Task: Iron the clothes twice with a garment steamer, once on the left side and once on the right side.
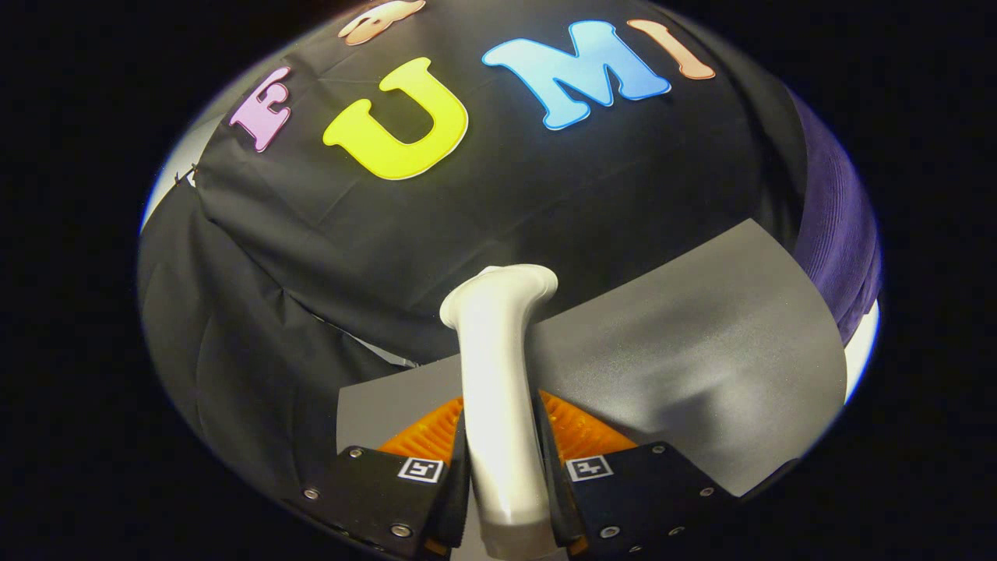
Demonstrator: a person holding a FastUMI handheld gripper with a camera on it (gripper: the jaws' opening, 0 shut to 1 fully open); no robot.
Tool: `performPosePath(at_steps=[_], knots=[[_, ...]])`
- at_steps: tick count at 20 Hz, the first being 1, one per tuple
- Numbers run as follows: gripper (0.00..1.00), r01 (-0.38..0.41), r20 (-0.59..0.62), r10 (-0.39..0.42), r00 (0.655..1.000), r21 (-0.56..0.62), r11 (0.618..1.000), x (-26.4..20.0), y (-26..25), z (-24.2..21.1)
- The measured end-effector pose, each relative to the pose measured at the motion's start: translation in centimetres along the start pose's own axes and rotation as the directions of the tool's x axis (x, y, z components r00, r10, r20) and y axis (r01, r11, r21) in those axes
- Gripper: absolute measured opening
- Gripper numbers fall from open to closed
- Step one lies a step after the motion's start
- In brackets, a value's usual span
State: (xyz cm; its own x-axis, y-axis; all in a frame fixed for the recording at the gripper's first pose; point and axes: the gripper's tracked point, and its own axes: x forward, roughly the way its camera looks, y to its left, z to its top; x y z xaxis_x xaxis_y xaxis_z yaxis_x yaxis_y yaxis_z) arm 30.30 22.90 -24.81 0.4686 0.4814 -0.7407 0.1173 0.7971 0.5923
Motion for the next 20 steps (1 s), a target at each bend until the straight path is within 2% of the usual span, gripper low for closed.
performPosePath(at_steps=[3, 10, 15, 18, 20], knots=[[0.38, 0.039, 0.045, -0.037, 0.998, -0.057, 0.998, -0.1, 0.0, 0.1], [0.35, 0.13, 0.144, -0.098, 0.985, -0.238, 0.962, -1.3, 0.4, -0.9], [0.35, 0.185, 0.197, -0.133, 0.971, -0.269, 0.945, -2.9, 0.1, -1.2], [0.35, 0.181, 0.245, -0.109, 0.963, -0.292, 0.939, -5.4, -0.2, -2.3], [0.35, 0.157, 0.312, -0.055, 0.949, -0.314, 0.936, -7.6, 0.9, -1.9]])
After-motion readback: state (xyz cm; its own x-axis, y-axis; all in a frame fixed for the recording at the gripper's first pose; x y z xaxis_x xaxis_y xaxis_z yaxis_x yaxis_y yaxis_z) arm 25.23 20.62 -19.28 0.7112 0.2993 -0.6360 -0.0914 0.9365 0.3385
